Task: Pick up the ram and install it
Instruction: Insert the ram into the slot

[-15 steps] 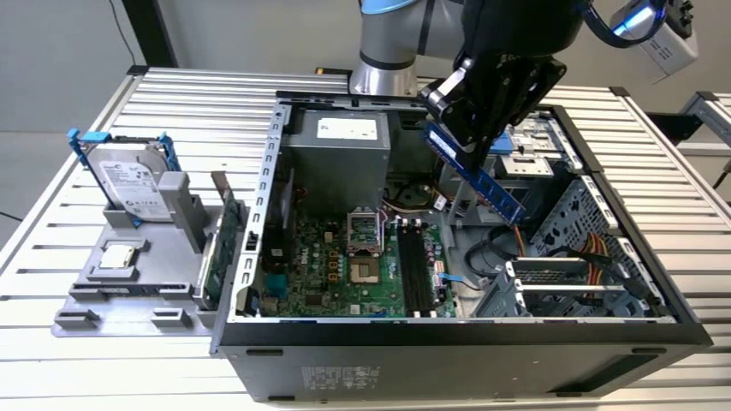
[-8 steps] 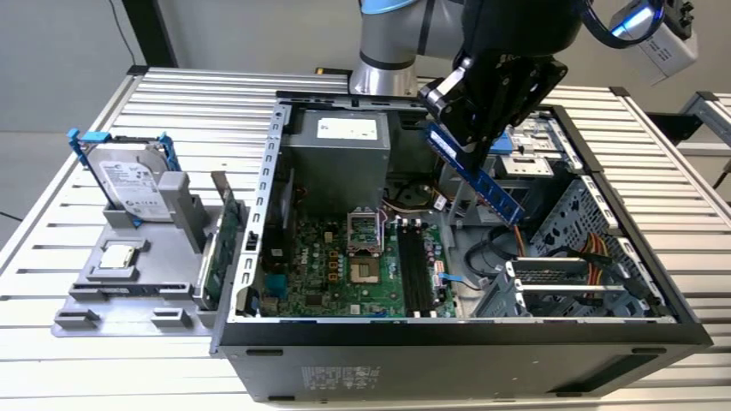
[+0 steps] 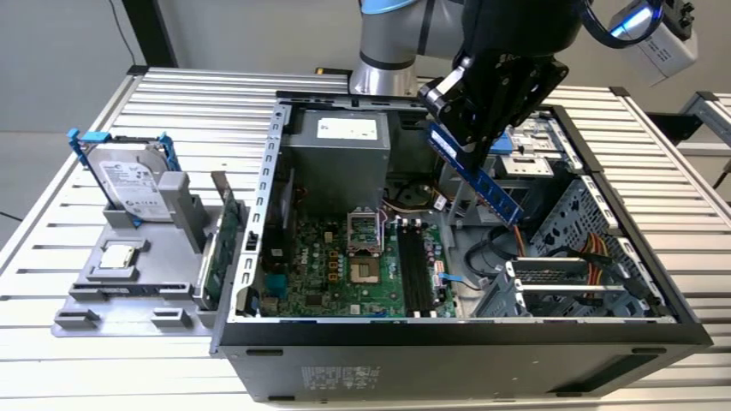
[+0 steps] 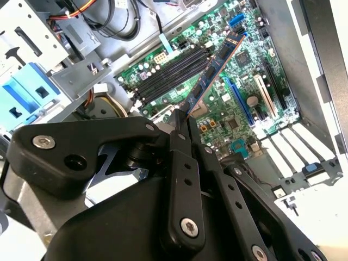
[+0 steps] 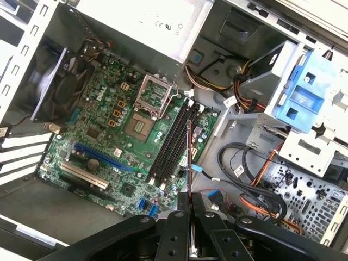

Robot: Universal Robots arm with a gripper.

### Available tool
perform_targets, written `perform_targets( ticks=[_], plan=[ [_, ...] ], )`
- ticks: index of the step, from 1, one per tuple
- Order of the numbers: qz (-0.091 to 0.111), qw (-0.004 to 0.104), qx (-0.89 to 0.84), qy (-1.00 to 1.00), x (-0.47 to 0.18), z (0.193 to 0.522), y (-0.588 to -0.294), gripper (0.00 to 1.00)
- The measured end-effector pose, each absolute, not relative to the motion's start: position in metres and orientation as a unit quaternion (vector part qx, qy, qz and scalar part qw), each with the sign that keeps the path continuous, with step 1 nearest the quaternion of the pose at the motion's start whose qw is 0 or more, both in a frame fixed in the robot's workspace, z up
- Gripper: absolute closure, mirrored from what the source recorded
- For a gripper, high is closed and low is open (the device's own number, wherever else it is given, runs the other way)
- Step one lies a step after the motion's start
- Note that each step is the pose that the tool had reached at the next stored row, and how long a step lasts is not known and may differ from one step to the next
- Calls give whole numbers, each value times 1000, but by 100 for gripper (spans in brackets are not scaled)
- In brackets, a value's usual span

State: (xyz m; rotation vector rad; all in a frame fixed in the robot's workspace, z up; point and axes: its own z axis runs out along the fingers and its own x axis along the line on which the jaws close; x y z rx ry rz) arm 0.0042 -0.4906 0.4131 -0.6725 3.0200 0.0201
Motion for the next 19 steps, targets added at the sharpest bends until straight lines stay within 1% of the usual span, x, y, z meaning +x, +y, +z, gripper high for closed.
perform_targets(
  ticks=[19],
  plan=[
    [6, 24, -212, 977, 4, 413, -491, 100]
  ],
)
